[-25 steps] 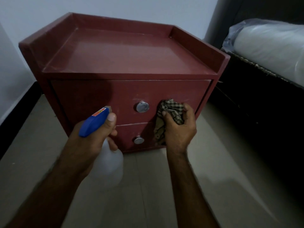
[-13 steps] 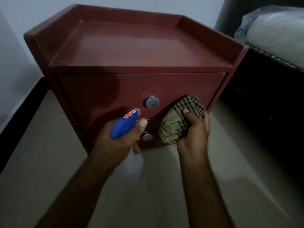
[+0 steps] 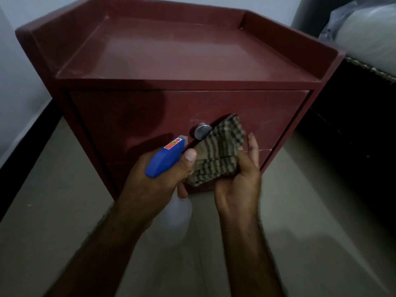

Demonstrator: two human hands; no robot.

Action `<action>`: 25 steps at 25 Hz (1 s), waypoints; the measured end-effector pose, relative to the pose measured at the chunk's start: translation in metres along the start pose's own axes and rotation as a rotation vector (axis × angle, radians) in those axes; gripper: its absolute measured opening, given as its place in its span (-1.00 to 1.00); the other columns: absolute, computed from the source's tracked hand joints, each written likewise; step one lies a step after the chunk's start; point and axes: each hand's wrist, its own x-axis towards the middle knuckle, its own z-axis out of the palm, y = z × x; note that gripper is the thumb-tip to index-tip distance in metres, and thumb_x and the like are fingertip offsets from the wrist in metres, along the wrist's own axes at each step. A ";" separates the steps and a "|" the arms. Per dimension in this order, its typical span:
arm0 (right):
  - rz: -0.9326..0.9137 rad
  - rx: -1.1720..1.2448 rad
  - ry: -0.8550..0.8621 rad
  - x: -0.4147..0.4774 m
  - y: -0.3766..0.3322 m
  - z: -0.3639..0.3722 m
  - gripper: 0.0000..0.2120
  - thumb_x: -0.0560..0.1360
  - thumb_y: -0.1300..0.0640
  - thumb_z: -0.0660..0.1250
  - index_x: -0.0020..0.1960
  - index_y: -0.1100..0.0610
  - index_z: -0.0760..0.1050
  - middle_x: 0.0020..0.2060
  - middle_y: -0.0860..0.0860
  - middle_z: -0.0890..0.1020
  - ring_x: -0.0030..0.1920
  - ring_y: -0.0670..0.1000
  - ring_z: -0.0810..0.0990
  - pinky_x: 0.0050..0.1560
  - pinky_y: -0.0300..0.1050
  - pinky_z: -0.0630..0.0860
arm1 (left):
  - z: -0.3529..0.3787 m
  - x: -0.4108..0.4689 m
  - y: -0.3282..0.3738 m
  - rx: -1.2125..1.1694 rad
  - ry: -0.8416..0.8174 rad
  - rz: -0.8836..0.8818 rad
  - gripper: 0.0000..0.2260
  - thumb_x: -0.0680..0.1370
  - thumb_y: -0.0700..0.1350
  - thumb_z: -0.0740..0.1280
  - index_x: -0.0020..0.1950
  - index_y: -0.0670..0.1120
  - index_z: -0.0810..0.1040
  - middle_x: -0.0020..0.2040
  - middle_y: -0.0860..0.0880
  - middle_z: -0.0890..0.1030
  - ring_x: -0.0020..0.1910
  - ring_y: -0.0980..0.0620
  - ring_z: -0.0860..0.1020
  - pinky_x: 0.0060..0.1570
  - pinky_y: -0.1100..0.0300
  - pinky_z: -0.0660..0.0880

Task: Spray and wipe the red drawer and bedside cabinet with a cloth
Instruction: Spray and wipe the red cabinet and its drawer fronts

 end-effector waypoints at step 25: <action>-0.352 -0.470 0.155 0.019 0.021 0.032 -0.39 0.41 0.12 0.63 0.36 -0.14 0.45 0.12 -0.05 0.66 0.11 -0.10 0.69 0.08 -0.11 0.67 | -0.024 -0.014 0.032 0.077 0.069 0.034 -0.62 0.56 0.22 0.31 0.27 0.04 0.59 -0.24 -0.03 0.69 -0.37 -0.03 0.66 -0.25 0.35 0.55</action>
